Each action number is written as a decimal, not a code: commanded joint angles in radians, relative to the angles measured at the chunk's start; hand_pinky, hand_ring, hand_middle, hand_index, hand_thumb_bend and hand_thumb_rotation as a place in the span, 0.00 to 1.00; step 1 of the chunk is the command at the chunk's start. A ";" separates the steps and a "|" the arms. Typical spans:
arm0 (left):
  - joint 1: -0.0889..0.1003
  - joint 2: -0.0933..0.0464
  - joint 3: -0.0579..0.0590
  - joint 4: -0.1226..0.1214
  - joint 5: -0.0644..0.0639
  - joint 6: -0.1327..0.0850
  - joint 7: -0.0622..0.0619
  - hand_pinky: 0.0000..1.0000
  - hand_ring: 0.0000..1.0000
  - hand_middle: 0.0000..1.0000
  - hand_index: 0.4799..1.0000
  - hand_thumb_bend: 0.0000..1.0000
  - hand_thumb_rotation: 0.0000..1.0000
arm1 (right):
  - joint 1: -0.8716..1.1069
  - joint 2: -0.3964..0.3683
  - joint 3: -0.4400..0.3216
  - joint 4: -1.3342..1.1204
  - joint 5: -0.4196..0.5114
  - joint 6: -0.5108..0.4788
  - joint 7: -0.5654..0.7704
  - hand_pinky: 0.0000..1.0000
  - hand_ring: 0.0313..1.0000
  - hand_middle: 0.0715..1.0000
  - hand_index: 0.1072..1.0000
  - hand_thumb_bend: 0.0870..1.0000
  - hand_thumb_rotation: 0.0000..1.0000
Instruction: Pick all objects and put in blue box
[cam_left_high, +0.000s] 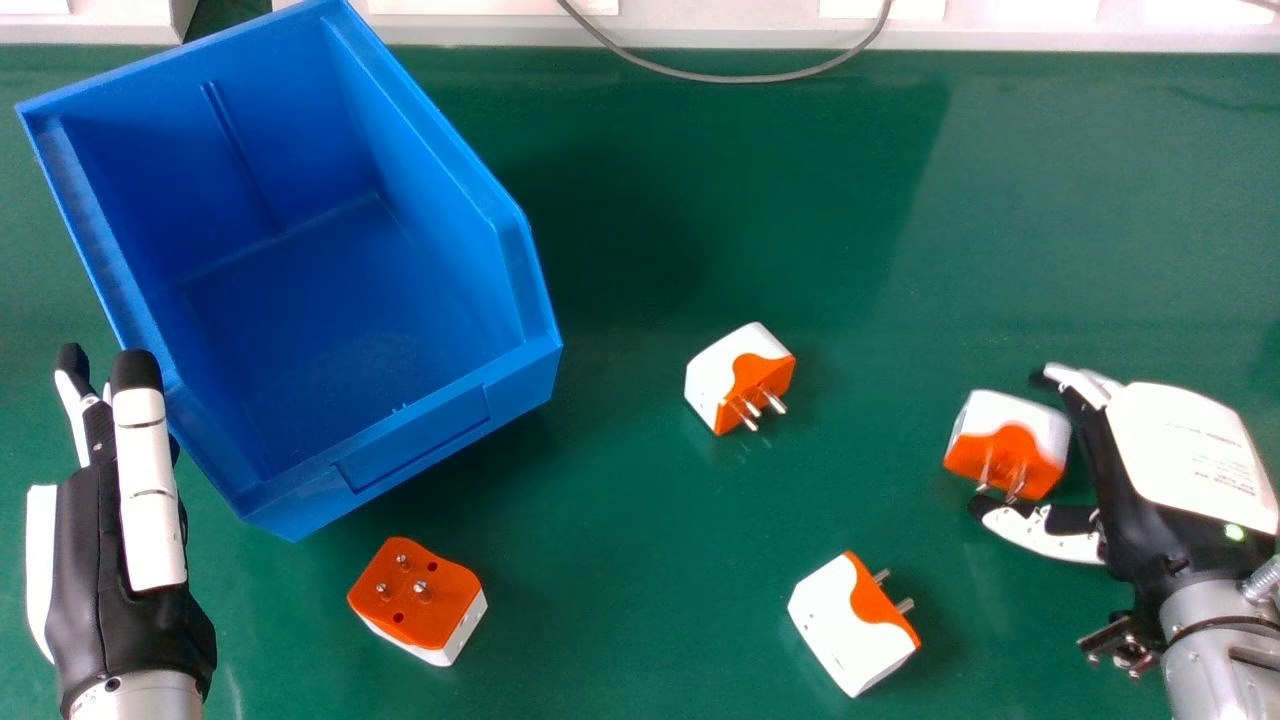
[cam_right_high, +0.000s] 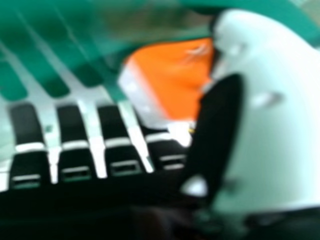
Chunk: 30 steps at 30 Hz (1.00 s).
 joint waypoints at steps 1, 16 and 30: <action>0.008 0.003 0.004 -0.028 0.004 -0.002 0.003 1.00 1.00 1.00 1.00 0.65 1.00 | -0.008 -0.004 0.005 0.019 -0.007 0.013 -0.018 0.39 0.45 0.49 0.53 0.42 0.01; 0.021 0.003 0.007 -0.041 0.003 -0.002 0.003 1.00 1.00 1.00 1.00 0.64 1.00 | 0.000 -0.014 0.016 -0.009 0.005 0.040 0.014 0.34 0.42 0.49 0.44 0.44 0.00; 0.029 0.003 0.006 -0.061 0.005 0.019 0.002 1.00 1.00 1.00 1.00 0.63 1.00 | 0.031 -0.014 -0.011 -0.072 0.057 0.042 0.038 0.34 0.42 0.49 0.42 0.44 0.00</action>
